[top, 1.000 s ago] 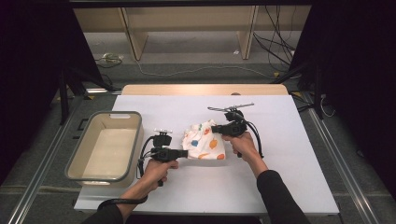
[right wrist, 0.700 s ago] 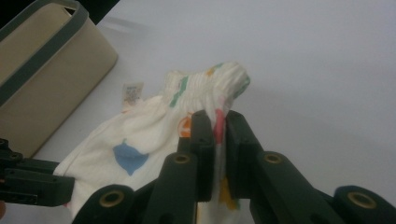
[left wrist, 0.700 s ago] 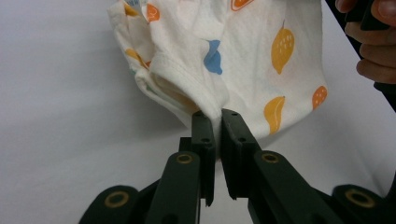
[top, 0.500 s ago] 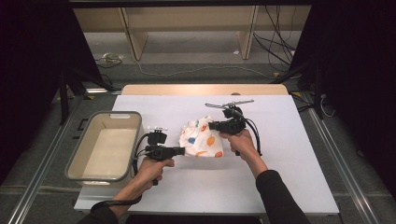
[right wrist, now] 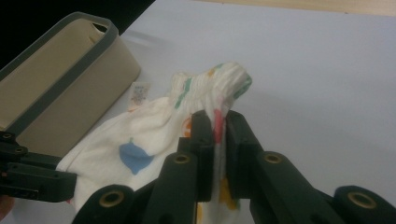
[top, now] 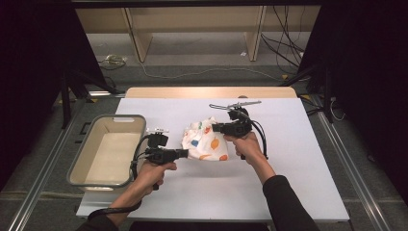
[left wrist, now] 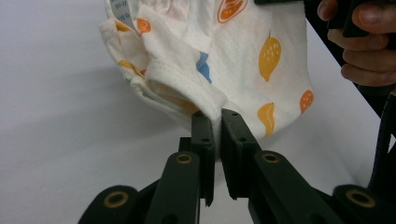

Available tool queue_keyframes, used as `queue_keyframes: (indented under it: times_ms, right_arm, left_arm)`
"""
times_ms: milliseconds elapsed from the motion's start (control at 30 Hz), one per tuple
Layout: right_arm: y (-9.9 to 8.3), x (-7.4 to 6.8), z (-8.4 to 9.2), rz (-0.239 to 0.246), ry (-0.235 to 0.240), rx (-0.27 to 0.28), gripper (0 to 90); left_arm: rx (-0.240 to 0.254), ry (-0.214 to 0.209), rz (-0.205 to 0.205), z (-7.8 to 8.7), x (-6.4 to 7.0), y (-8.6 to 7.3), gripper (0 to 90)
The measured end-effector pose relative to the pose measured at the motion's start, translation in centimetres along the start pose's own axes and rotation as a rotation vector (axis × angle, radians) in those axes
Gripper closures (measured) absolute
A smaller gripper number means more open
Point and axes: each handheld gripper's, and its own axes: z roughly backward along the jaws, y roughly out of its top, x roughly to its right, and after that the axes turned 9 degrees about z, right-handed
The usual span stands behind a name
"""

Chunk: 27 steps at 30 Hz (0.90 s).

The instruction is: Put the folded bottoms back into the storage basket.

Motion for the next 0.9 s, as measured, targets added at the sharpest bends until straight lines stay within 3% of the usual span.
queue_keyframes:
  times_ms: [367, 900]
  right_arm:
    - [0.4, -0.6, 0.3, 0.002, 0.009, 0.013, 83.3]
    - [1.0, -1.5, 0.8, 0.009, 0.014, 0.044, 83.3]
  left_arm:
    - [0.011, 0.002, -0.039, 1.0, 0.3, 0.1, 83.6]
    - [0.029, -0.014, -0.035, 2.1, 0.3, 0.3, 83.6]
